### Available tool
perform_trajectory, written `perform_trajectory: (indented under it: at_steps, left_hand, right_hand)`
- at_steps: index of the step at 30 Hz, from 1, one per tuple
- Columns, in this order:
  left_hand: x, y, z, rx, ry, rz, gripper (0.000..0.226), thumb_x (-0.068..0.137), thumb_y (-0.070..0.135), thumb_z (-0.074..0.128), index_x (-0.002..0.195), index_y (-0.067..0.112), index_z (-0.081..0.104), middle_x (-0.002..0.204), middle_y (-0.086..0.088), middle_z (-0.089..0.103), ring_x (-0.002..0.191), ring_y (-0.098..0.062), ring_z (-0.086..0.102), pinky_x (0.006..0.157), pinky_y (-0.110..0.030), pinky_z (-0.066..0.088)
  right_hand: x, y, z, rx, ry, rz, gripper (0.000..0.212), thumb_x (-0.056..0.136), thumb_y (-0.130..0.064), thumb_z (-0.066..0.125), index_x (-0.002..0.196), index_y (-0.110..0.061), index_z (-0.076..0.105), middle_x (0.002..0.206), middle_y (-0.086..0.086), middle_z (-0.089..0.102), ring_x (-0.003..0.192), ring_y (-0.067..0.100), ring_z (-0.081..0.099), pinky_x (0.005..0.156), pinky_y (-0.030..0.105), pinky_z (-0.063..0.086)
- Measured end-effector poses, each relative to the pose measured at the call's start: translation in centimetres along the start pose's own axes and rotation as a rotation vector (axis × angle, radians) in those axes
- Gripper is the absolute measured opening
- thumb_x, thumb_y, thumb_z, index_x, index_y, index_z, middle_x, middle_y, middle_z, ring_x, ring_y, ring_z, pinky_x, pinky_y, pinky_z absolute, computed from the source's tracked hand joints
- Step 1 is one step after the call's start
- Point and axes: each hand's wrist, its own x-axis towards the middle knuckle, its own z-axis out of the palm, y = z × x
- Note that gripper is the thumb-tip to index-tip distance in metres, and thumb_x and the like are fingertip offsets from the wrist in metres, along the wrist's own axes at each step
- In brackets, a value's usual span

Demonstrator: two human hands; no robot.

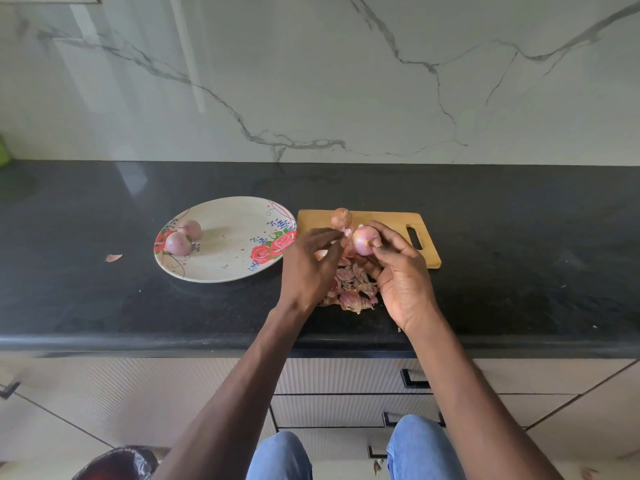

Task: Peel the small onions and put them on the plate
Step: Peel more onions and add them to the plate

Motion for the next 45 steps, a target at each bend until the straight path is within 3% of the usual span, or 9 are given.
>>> perform_trajectory:
  at_steps: [6, 12, 17, 21, 25, 32, 38, 45]
  left_hand:
    - [-0.2, -0.3, 0.5, 0.021, -0.007, 0.119, 0.019, 0.092, 0.011, 0.072, 0.109, 0.006, 0.078, 0.11, -0.008, 0.076, 0.102, -0.014, 0.07, 0.091, -0.02, 0.053]
    - [-0.3, -0.5, 0.5, 0.01, -0.015, 0.189, 0.018, 0.092, 0.01, 0.072, 0.109, 0.005, 0.078, 0.107, -0.008, 0.076, 0.098, -0.013, 0.07, 0.088, -0.019, 0.053]
    - [-0.3, -0.9, 0.7, 0.041, -0.003, 0.235, 0.015, 0.091, 0.006, 0.072, 0.105, 0.004, 0.078, 0.1, -0.008, 0.076, 0.09, -0.015, 0.07, 0.081, -0.023, 0.054]
    - [-0.4, -0.9, 1.0, 0.109, 0.016, 0.291, 0.014, 0.089, 0.003, 0.069, 0.099, 0.001, 0.078, 0.095, -0.01, 0.076, 0.085, -0.019, 0.068, 0.073, -0.034, 0.054]
    - [-0.5, -0.8, 1.3, 0.166, 0.052, 0.357, 0.02, 0.091, 0.015, 0.063, 0.088, 0.001, 0.077, 0.087, -0.009, 0.074, 0.077, -0.026, 0.066, 0.069, -0.036, 0.052]
    - [-0.6, -0.3, 1.2, 0.224, 0.117, 0.423, 0.024, 0.091, 0.02, 0.061, 0.086, 0.002, 0.076, 0.084, -0.009, 0.073, 0.076, -0.027, 0.067, 0.069, -0.035, 0.051]
    - [-0.8, -0.4, 1.1, 0.199, 0.156, 0.329, 0.029, 0.092, 0.024, 0.061, 0.093, -0.001, 0.077, 0.089, -0.012, 0.074, 0.082, -0.027, 0.069, 0.069, -0.038, 0.058]
    - [-0.7, -0.3, 0.6, 0.079, 0.161, 0.147, 0.021, 0.09, 0.013, 0.068, 0.104, 0.0, 0.077, 0.102, -0.01, 0.075, 0.089, -0.018, 0.069, 0.078, -0.031, 0.058]
  right_hand:
    - [0.4, 0.6, -0.1, -0.094, 0.038, -0.052, 0.033, 0.092, 0.001, 0.064, 0.12, -0.013, 0.071, 0.118, 0.012, 0.073, 0.113, 0.029, 0.068, 0.101, 0.042, 0.053]
    - [0.2, 0.7, 0.0, -0.189, 0.051, -0.119, 0.035, 0.091, -0.004, 0.068, 0.125, -0.01, 0.069, 0.115, 0.012, 0.074, 0.102, 0.025, 0.071, 0.096, 0.037, 0.056]
    - [0.0, 0.7, 0.3, -0.255, 0.055, -0.152, 0.035, 0.091, -0.002, 0.068, 0.126, -0.008, 0.069, 0.114, 0.008, 0.074, 0.094, 0.012, 0.073, 0.085, 0.026, 0.057]
    - [0.0, 0.9, 0.3, -0.271, 0.064, -0.154, 0.034, 0.091, -0.005, 0.069, 0.125, -0.009, 0.069, 0.112, 0.008, 0.075, 0.093, 0.016, 0.074, 0.087, 0.029, 0.058]
    - [-0.2, 0.8, 0.5, -0.271, 0.062, -0.162, 0.033, 0.092, -0.004, 0.067, 0.125, -0.008, 0.069, 0.107, 0.008, 0.076, 0.082, 0.012, 0.073, 0.072, 0.021, 0.056]
    - [-0.5, 0.7, 0.5, -0.235, 0.042, -0.152, 0.032, 0.093, -0.004, 0.066, 0.124, -0.008, 0.069, 0.112, 0.008, 0.075, 0.088, 0.013, 0.073, 0.075, 0.022, 0.056]
    - [-0.4, 0.6, 0.4, -0.147, -0.001, -0.098, 0.031, 0.092, -0.001, 0.065, 0.121, -0.011, 0.07, 0.116, 0.013, 0.073, 0.104, 0.025, 0.07, 0.083, 0.031, 0.055]
    - [-0.5, 0.1, 0.4, -0.062, -0.009, -0.052, 0.026, 0.091, 0.003, 0.06, 0.11, -0.01, 0.071, 0.114, 0.017, 0.072, 0.095, 0.024, 0.068, 0.074, 0.027, 0.057]
